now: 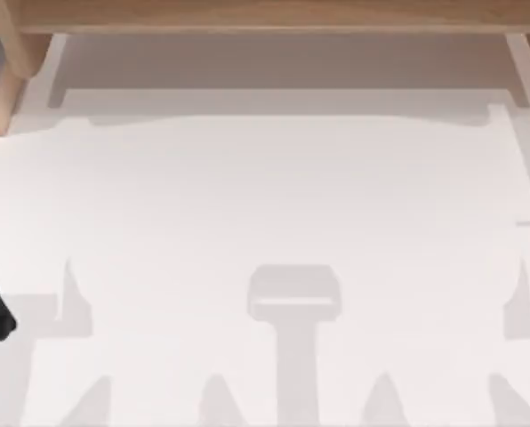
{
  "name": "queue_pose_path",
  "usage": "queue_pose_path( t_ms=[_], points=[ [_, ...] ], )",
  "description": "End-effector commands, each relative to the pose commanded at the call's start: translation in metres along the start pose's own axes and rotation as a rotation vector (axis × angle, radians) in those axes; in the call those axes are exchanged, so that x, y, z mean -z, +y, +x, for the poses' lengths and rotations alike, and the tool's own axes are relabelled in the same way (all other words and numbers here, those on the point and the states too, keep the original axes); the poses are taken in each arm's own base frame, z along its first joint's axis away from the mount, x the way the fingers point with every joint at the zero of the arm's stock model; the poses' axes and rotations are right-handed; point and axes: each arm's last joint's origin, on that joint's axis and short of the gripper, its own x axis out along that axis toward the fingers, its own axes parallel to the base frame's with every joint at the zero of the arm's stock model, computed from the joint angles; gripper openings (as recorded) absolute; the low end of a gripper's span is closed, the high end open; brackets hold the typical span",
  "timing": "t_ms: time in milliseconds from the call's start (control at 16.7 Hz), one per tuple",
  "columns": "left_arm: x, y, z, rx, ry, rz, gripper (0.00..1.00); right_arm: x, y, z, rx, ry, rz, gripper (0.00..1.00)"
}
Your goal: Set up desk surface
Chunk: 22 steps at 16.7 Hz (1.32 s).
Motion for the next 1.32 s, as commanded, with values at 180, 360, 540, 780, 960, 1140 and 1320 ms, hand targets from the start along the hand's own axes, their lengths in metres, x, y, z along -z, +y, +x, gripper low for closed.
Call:
queue_pose_path(
  t_ms=[180, 360, 540, 780, 960, 1140, 1320],
  points=[
    [0.0, 0.0, 0.0, 0.0, 0.0, 0.0, 1.0, -0.002, 0.0, 0.0, 0.003, 0.006, -0.002, 1.0],
    [0.0, 0.0, 0.0, 0.0, 0.0, 0.0, 1.0, -0.019, -0.002, 0.0, 0.027, 0.066, -0.017, 1.0],
    [0.0, 0.0, 0.0, 0.0, 0.0, 0.0, 1.0, -0.055, -0.005, 0.004, 0.058, 0.186, -0.046, 1.0],
    [0.0, 0.0, 0.0, 0.0, 0.0, 0.0, 1.0, -0.119, -0.014, 0.032, 0.097, 0.413, -0.095, 1.0],
    [0.0, 0.0, 0.0, 0.0, 0.0, 0.0, 1.0, -0.164, -0.027, 0.08, 0.114, 0.609, -0.125, 1.0],
    [0.0, 0.0, 0.0, 0.0, 0.0, 0.0, 1.0, -0.189, -0.049, 0.146, 0.108, 0.808, -0.147, 1.0],
    [0.0, 0.0, 0.0, 0.0, 0.0, 0.0, 1.0, -0.186, -0.08, 0.22, 0.078, 0.998, -0.156, 1.0]
  ],
)
